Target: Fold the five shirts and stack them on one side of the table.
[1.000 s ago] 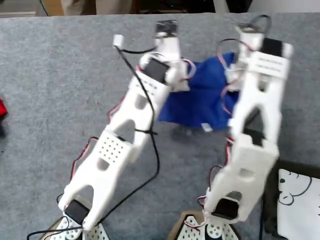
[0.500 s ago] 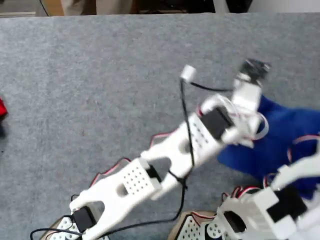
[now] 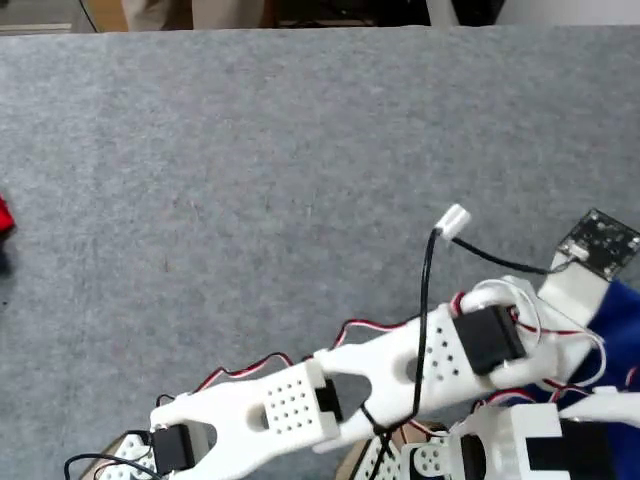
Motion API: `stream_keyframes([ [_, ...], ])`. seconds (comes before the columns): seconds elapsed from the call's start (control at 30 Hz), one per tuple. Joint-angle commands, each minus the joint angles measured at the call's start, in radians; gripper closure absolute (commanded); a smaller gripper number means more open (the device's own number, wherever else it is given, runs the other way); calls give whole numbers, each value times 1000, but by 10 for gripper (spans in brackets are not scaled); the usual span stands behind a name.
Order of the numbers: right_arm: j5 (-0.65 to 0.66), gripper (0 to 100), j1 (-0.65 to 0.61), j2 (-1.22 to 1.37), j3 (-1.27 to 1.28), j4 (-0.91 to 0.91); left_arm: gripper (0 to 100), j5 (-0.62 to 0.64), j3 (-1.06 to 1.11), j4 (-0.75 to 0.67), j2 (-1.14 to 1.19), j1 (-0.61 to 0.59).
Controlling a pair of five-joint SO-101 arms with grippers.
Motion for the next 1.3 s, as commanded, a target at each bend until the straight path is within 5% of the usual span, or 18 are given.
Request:
stream_keyframes([
  [0.0, 6, 995, 82, 10, -12, -74, 982, 6, 29, -49, -65, 12],
  [0.4, 3, 990, 110, 47, -12, -149, 981, 6, 149, -147, -74, 17],
  [0.5, 3, 981, 110, 42, -10, -143, 909, 3, 149, -138, -74, 17],
  [0.63, 5, 856, 110, 42, -7, -137, 779, 8, 147, -103, -76, 18],
  [0.87, 78, 596, 102, 41, -12, -77, 775, 5, 140, -80, -120, -6],
  [1.1, 81, 607, 87, 41, -93, 9, 776, 0, 143, -55, -191, -115],
  [1.27, 80, 844, -12, 41, -196, 192, 837, -17, 137, 48, -213, -245],
])
